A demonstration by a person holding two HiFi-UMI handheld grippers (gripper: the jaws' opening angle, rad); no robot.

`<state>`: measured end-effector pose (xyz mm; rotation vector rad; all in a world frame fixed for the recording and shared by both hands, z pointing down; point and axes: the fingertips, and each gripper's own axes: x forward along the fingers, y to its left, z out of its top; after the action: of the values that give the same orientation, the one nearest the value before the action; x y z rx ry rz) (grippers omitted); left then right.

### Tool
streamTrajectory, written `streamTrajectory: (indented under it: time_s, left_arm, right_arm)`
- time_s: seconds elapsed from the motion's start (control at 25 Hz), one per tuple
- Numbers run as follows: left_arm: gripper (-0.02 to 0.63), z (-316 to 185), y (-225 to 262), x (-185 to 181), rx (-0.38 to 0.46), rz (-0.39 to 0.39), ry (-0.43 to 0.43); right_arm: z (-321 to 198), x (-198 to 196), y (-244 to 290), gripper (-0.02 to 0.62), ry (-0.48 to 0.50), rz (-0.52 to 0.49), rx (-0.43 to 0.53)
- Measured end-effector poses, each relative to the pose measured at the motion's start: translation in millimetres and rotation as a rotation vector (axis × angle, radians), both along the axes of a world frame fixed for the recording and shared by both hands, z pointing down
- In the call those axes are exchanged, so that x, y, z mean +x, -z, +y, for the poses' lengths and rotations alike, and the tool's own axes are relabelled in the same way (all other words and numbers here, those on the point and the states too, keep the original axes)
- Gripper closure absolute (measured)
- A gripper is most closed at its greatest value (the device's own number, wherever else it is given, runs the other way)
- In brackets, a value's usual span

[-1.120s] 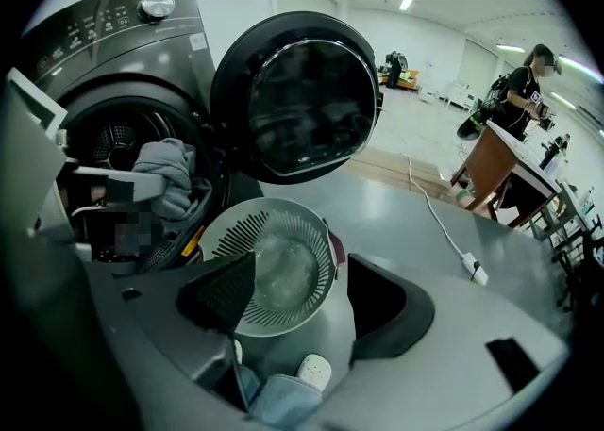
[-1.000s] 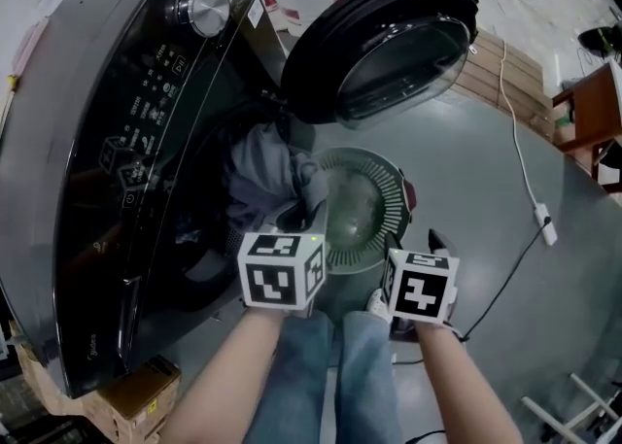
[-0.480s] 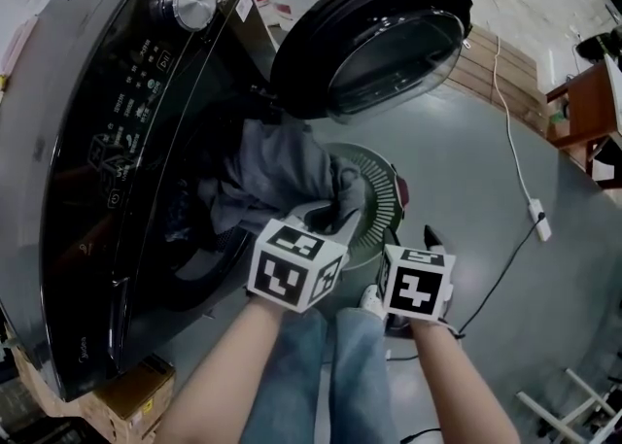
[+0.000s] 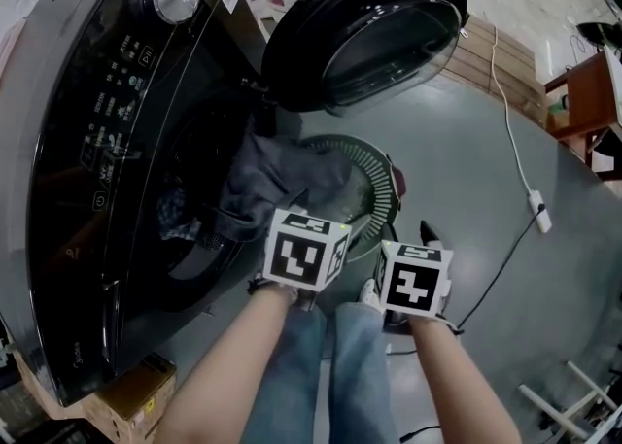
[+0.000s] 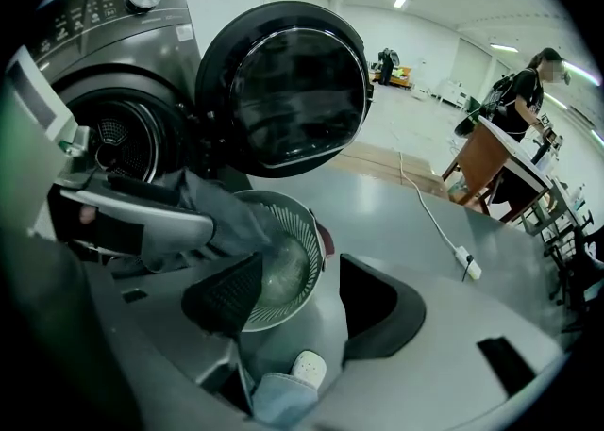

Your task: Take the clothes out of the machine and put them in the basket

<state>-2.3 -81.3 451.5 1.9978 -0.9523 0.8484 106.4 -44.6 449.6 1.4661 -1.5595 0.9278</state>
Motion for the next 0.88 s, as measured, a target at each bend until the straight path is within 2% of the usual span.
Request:
streamTrajectory:
  time_s: [0.24, 0.52, 0.88]
  left_arm:
    - [0.164, 7, -15, -20, -0.017, -0.061, 0.013]
    - [0.164, 11, -27, -38, -0.025, -0.097, 0.033]
    - [0.164, 9, -52, -64, -0.017, -0.163, 0.068]
  right_arm:
    - [7, 1, -9, 0.344, 0.001, 0.001, -0.022]
    - [13, -1, -18, 0.353, -0.002, 0.002, -0.045]
    - [6, -10, -37, 0.364, 0.019, -0.006, -0.031]
